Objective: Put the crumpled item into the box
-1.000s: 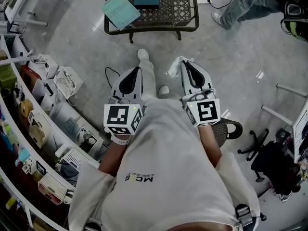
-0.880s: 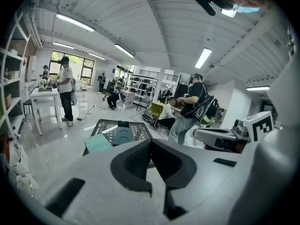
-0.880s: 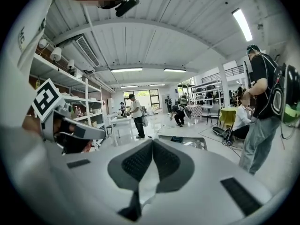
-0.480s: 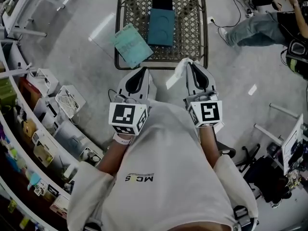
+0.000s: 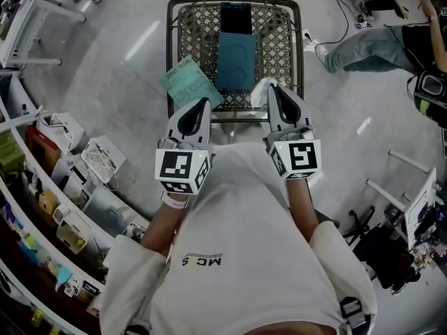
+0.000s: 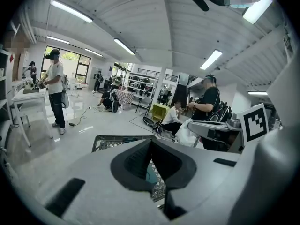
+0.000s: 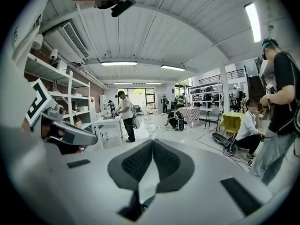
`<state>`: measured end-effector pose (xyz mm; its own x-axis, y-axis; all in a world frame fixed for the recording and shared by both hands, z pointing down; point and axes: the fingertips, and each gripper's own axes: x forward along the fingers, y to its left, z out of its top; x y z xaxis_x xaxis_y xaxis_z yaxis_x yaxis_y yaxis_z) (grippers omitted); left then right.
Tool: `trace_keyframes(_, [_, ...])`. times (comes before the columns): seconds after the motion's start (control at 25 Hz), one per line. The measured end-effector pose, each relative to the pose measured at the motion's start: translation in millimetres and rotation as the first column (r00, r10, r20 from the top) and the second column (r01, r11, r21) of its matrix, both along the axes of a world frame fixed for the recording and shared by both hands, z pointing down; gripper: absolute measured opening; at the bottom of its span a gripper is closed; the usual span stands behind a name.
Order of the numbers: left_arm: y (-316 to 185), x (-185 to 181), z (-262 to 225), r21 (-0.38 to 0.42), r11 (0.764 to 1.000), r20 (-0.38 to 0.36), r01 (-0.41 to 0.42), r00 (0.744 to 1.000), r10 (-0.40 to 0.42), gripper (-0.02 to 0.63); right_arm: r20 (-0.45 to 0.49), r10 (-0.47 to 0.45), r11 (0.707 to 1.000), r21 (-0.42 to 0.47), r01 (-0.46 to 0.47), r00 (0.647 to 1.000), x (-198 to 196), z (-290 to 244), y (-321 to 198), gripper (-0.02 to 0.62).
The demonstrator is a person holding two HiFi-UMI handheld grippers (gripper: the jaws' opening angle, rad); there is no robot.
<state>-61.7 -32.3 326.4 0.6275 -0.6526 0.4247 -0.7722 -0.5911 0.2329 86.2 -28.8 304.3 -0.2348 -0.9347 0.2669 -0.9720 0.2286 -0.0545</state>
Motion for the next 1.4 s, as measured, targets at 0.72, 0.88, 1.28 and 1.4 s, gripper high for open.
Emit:
trace_keyframes(0.72, [-46, 22, 34, -0.049, 0.994, 0.037, 0.100, 0.994, -0.099, 0.023, -0.050, -0.137, 0.989, -0.059, 0.134, 0.989, 23, 57, -77, 0.020])
trace_keyframes(0.88, [-57, 32, 44, -0.063, 0.992, 0.043, 0.108, 0.993, -0.106, 0.023, -0.063, -0.171, 0.984, -0.065, 0.167, 0.983, 26, 75, -105, 0.020])
trace_keyframes(1.28, [-90, 44, 69, -0.070, 0.988, 0.056, 0.140, 0.989, -0.136, 0.023, -0.095, -0.228, 0.973, -0.064, 0.222, 0.969, 31, 121, -182, 0.020])
trace_keyframes(1.4, [-98, 47, 80, -0.080, 0.985, 0.062, 0.154, 0.987, -0.149, 0.025, -0.097, -0.244, 0.969, -0.065, 0.239, 0.965, 31, 135, -200, 0.020])
